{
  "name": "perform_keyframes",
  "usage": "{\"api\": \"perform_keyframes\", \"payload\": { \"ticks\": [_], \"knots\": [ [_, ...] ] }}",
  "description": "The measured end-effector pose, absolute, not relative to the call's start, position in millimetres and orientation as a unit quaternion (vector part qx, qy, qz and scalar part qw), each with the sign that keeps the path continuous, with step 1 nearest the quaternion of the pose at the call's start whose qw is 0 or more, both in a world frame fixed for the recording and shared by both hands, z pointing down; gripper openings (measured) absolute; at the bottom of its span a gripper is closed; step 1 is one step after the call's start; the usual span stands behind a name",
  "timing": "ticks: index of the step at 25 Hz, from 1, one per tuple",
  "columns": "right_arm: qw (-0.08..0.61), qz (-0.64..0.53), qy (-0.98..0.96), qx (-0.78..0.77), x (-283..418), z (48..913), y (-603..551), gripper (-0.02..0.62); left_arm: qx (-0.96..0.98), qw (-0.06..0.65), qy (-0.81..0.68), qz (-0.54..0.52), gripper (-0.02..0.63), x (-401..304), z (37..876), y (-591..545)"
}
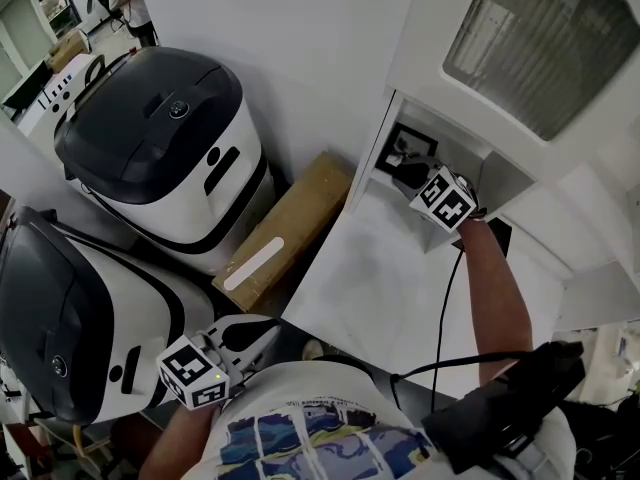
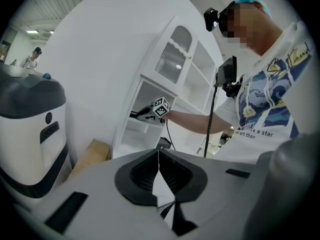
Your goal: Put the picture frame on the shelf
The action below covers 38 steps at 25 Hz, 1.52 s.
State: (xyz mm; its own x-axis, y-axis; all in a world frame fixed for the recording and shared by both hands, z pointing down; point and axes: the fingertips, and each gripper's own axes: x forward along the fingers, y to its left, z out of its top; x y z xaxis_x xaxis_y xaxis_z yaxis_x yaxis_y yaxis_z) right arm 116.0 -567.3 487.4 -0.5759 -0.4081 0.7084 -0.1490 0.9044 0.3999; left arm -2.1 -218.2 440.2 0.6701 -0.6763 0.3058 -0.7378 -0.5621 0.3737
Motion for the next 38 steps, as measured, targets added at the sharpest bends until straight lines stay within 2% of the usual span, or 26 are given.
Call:
{"api": "perform_keyframes", "payload": {
  "ticks": [15, 27, 38],
  "knots": [
    [0.401, -0.109, -0.894, 0.167, 118, 480, -571, 0.138, 0.876, 0.242, -0.412, 0.065, 0.014, -15, 439, -207],
    [0.372, -0.119, -0.894, 0.218, 117, 463, -530, 0.068, 0.890, 0.230, -0.389, 0.064, 0.014, -21, 435, -181],
    [0.363, -0.074, -0.897, 0.242, 99, 481, -423, 0.031, 0.910, 0.222, -0.343, 0.072, 0.014, -33, 434, -146]
  ]
}}
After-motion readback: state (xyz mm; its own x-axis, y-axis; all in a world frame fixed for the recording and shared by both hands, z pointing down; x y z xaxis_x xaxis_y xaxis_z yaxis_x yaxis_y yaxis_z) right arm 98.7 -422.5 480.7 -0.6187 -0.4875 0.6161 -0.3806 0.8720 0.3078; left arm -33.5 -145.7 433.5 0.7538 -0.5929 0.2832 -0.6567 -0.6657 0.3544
